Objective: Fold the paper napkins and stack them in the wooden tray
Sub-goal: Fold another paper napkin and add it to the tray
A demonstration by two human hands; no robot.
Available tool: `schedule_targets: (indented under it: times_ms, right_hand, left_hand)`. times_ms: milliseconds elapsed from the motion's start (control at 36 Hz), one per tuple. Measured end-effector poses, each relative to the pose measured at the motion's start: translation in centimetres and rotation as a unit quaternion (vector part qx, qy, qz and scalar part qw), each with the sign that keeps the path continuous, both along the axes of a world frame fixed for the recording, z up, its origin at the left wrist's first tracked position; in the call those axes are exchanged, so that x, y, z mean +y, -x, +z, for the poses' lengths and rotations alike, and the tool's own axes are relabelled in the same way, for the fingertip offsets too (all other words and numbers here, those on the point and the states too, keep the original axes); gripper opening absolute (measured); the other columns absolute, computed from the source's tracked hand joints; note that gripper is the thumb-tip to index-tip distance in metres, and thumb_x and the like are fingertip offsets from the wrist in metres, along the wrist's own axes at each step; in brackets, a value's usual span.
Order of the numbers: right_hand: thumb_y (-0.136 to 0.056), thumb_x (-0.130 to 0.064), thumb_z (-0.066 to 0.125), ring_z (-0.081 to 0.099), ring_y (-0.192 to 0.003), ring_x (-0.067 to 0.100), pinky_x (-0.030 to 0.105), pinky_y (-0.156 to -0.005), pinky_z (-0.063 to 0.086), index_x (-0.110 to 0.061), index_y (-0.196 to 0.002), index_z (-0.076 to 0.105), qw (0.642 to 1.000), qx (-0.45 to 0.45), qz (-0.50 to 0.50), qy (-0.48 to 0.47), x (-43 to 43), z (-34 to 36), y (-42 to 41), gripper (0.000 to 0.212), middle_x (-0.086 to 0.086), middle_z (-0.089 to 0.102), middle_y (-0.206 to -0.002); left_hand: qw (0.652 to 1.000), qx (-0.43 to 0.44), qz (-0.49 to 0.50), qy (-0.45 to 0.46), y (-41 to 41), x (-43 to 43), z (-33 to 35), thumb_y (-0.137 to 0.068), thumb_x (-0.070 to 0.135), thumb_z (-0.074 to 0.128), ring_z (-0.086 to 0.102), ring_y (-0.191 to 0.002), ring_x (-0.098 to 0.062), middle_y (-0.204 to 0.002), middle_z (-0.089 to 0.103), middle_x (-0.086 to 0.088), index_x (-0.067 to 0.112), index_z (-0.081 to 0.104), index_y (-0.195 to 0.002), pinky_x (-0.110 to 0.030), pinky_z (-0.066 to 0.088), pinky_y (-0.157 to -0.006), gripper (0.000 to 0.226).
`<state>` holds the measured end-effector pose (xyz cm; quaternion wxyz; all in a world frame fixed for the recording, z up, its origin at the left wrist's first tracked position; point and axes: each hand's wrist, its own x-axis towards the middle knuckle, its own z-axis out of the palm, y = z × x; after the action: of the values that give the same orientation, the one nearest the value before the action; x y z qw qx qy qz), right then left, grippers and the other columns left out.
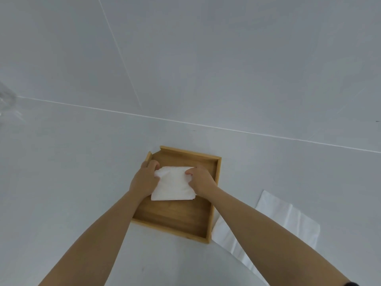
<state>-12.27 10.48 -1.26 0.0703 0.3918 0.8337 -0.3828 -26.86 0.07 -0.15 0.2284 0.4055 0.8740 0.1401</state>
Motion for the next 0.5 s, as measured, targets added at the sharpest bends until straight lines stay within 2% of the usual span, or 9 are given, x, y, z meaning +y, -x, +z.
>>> schedule_targets:
  times_ms: [111,222,278,389,500]
  right_hand:
    - [-0.089,-0.001,0.049,0.053,-0.096,0.022,0.030,-0.086,0.047,-0.018,-0.134,0.044,1.000,0.001,0.003,0.009,0.2,0.3,-0.7,0.048,0.008,0.038,-0.134]
    - [-0.087,-0.010,0.055,0.052,-0.107,0.023,0.033,-0.091,0.047,-0.021,-0.138,0.036,0.999,0.018,0.009,0.026,0.5,1.1,-2.0,0.055,0.007,0.034,-0.137]
    - [-0.087,-0.015,0.056,0.050,-0.112,0.023,0.035,-0.096,0.046,-0.022,-0.139,0.034,0.999,0.030,0.002,0.019,0.7,1.6,-2.9,0.057,0.006,0.035,-0.137]
    - [-0.084,-0.026,0.059,0.048,-0.115,0.020,0.036,-0.096,0.047,-0.022,-0.136,0.037,0.998,0.066,-0.020,-0.010,1.1,2.7,-5.3,0.056,0.003,0.035,-0.138]
    - [-0.083,-0.033,0.061,0.049,-0.113,0.020,0.033,-0.094,0.047,-0.022,-0.136,0.037,0.994,0.081,-0.059,-0.043,1.9,3.5,-9.1,0.060,0.002,0.030,-0.141]
  left_hand:
    - [0.998,0.051,-0.005,0.024,-0.4,0.3,0.4,-0.087,0.008,0.049,0.056,-0.099,-0.027,-0.128,0.040,-0.012,0.012,0.043,-0.119,-0.035,0.049,-0.077,0.032]
    - [0.996,0.077,-0.028,0.030,-1.2,1.1,1.1,-0.088,0.016,0.053,0.044,-0.121,-0.028,-0.138,0.033,-0.014,0.013,0.039,-0.125,-0.038,0.047,-0.091,0.040]
    - [0.994,0.089,-0.058,0.025,-2.1,1.7,1.4,-0.088,0.021,0.053,0.034,-0.132,-0.026,-0.143,0.031,-0.011,0.015,0.033,-0.134,-0.037,0.042,-0.100,0.050]
    - [0.988,0.100,-0.112,0.035,-4.6,3.2,2.0,-0.090,0.031,0.050,0.026,-0.138,-0.026,-0.151,0.026,-0.008,0.017,0.024,-0.141,-0.042,0.029,-0.111,0.060]
    - [0.979,0.106,-0.168,0.039,-8.2,5.1,2.3,-0.090,0.035,0.048,0.022,-0.141,-0.024,-0.152,0.028,-0.004,0.018,0.021,-0.143,-0.044,0.019,-0.115,0.061]
